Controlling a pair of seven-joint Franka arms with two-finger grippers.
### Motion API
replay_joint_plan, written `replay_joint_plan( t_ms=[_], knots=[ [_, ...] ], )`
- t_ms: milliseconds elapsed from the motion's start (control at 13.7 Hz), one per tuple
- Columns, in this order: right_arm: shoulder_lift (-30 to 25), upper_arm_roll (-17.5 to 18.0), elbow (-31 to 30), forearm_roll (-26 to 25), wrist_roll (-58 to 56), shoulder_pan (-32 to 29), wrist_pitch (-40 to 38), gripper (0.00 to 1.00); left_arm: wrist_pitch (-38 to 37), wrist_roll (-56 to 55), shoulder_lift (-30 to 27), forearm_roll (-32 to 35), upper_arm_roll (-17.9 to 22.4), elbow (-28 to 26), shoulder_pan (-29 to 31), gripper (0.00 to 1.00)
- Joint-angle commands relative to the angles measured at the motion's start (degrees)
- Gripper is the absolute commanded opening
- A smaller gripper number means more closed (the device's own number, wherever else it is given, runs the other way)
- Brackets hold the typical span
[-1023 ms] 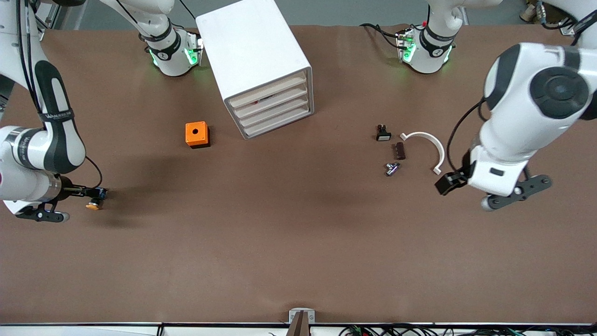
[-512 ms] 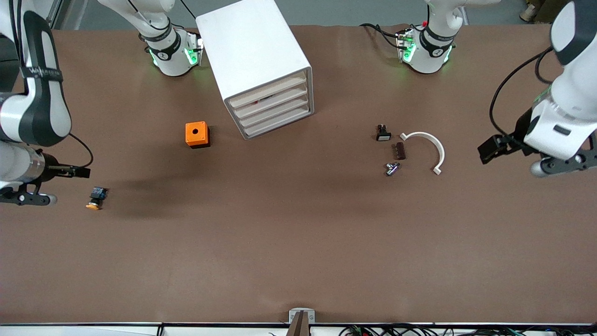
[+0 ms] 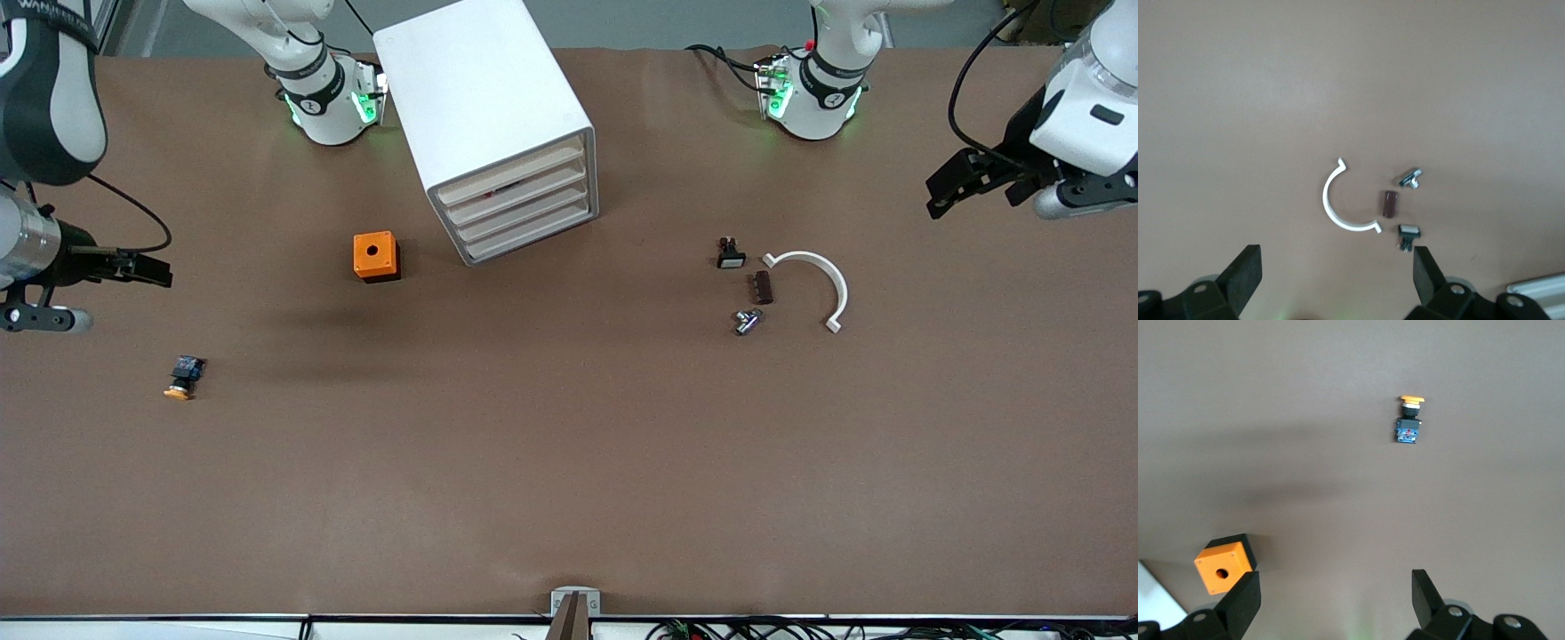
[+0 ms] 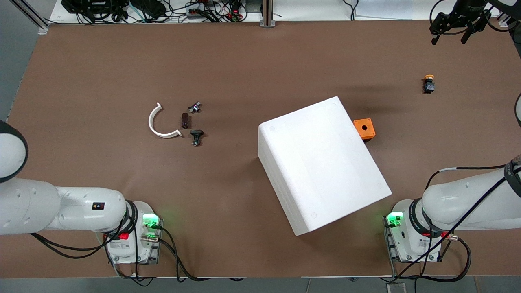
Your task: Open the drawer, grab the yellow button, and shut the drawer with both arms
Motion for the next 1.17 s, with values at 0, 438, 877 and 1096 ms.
replay_joint_plan(
  t_ms=[0,438,877,1096],
  knots=[
    [-4.56,-0.18,-1.35,1.10,0.59,1.79,-1.25,1.00,-0.29,2.79,-1.62,-0.92,0.32,-1.89,0.84,1.00],
    [-9.58,-0.10,-0.65,3.12,2.53,2.58,-5.64,1.00,-2.04,2.97,-2.50,0.05,0.41,-1.97,1.20,1.00],
    [-9.32,-0.89,5.94,3.04,1.21,1.88,-9.69,1.00,-2.05,1.91,-1.89,0.05,-0.03,-1.54,0.93,1.00],
    [-9.32,-0.97,6.21,3.12,-1.60,1.17,-9.60,1.00,-2.22,2.09,-0.67,0.05,0.15,-0.23,1.02,1.00]
  ],
)
